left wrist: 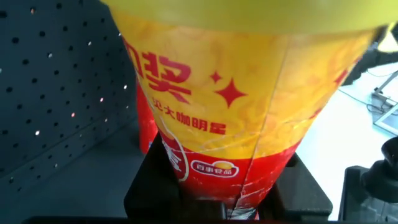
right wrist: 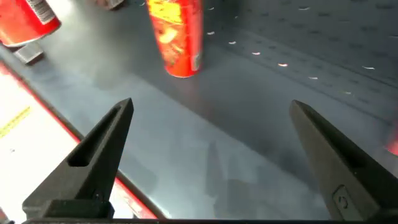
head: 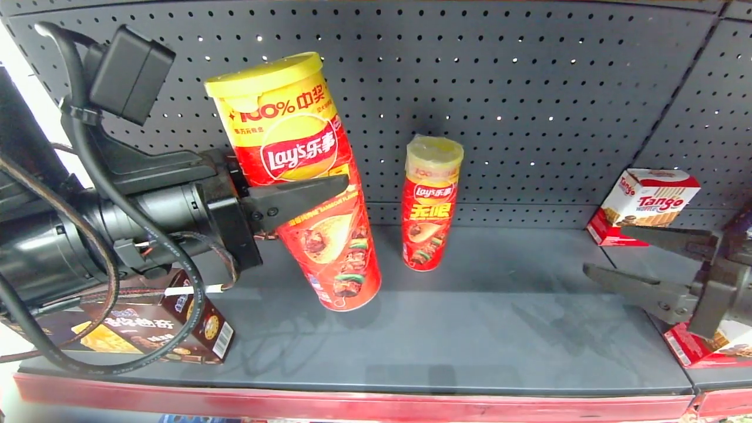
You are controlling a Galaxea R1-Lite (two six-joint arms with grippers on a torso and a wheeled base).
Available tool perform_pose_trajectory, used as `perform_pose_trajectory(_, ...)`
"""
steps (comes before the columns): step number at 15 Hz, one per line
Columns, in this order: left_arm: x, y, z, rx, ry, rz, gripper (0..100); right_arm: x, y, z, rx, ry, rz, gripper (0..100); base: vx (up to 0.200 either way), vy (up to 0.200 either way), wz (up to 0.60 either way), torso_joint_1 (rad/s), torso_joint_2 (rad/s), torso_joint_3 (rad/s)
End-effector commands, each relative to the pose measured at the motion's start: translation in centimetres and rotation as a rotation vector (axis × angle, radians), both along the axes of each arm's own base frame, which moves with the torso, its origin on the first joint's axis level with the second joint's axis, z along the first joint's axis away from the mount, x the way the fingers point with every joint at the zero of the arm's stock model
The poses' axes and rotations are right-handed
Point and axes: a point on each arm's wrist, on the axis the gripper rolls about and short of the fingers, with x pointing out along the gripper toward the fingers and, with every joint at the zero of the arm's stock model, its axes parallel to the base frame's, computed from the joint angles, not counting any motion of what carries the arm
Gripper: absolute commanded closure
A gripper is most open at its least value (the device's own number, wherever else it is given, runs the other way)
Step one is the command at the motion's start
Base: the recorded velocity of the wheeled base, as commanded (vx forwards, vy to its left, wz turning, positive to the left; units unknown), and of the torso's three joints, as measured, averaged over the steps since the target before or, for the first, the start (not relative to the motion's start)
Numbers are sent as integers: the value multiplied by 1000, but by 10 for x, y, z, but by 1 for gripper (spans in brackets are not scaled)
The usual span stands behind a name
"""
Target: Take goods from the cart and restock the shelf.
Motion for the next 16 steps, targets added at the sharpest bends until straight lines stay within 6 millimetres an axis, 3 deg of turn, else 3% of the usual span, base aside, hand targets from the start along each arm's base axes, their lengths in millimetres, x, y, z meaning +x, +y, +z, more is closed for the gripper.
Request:
perform_pose_trajectory(1,1,1,-3,4,8,5,100,37,12,-9,-25,37,35,0,0,0,0,0,0,0)
perform_pose_trajectory(6,4,4,-8,13,25,22,100,103,21,-12,-25,6,164,0,0,0,0,0,0,0)
perform_pose_trajectory(8,6,4,-10,17,35,27,100,125,26,-6,-4,-29,343,0,0,0,0,0,0,0)
perform_pose_trajectory(10,8,8,-10,16,35,44,100,147,28,-12,-22,-94,484,0,0,0,0,0,0,0)
perform_pose_trajectory(11,7,8,-10,17,36,45,100,167,27,-18,-36,-171,575,0,0,0,0,0,0,0)
perform_pose_trajectory(16,9,11,-11,18,38,54,100,191,41,-22,-33,-197,622,0,0,0,0,0,0,0)
